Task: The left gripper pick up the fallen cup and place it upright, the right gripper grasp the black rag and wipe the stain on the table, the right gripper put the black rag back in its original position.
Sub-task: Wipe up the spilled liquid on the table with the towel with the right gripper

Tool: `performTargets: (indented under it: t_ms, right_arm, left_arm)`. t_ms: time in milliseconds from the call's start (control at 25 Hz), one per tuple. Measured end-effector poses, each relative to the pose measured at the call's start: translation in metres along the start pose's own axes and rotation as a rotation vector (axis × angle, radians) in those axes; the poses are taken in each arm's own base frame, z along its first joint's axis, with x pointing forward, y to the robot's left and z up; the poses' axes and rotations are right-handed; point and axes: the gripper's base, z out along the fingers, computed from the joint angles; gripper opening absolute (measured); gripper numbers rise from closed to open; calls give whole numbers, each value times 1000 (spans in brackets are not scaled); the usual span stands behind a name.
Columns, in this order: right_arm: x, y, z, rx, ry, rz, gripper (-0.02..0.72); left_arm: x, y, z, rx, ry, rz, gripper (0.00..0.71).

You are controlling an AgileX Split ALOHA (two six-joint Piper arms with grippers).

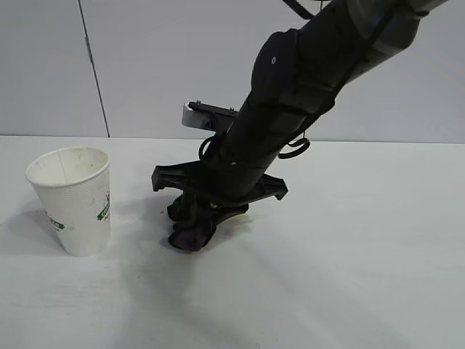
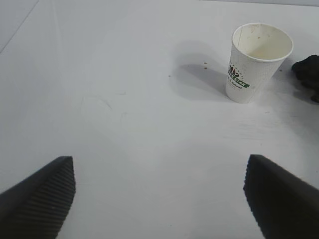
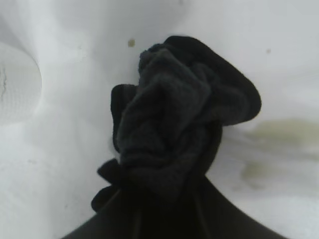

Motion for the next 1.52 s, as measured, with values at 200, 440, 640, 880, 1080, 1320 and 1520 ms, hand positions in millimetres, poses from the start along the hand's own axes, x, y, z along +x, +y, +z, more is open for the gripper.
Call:
performTargets:
  t_ms: [200, 440, 640, 880, 1080, 1320, 1520]
  right_arm:
    - [-5, -15, -3, 14, 18, 29, 116]
    - [-10, -46, -12, 57, 73, 43, 116]
    - [-11, -70, -29, 109, 146, 24, 116]
    - [-12, -101, -50, 249, 278, -46, 116]
    - [-12, -108, -62, 329, 388, -54, 116]
    - [-17, -75, -52, 147, 299, 17, 116]
    - [-22, -24, -37, 28, 140, -4, 116]
  left_arm:
    - [0, 0, 0, 0, 0, 0, 659]
    - [0, 0, 0, 0, 0, 0, 659]
    - [0, 0, 0, 0, 0, 0, 659]
    - [0, 0, 0, 0, 0, 0, 659]
    - [0, 0, 0, 0, 0, 0, 659]
    - [0, 0, 0, 0, 0, 0, 659]
    - [0, 0, 0, 0, 0, 0, 659]
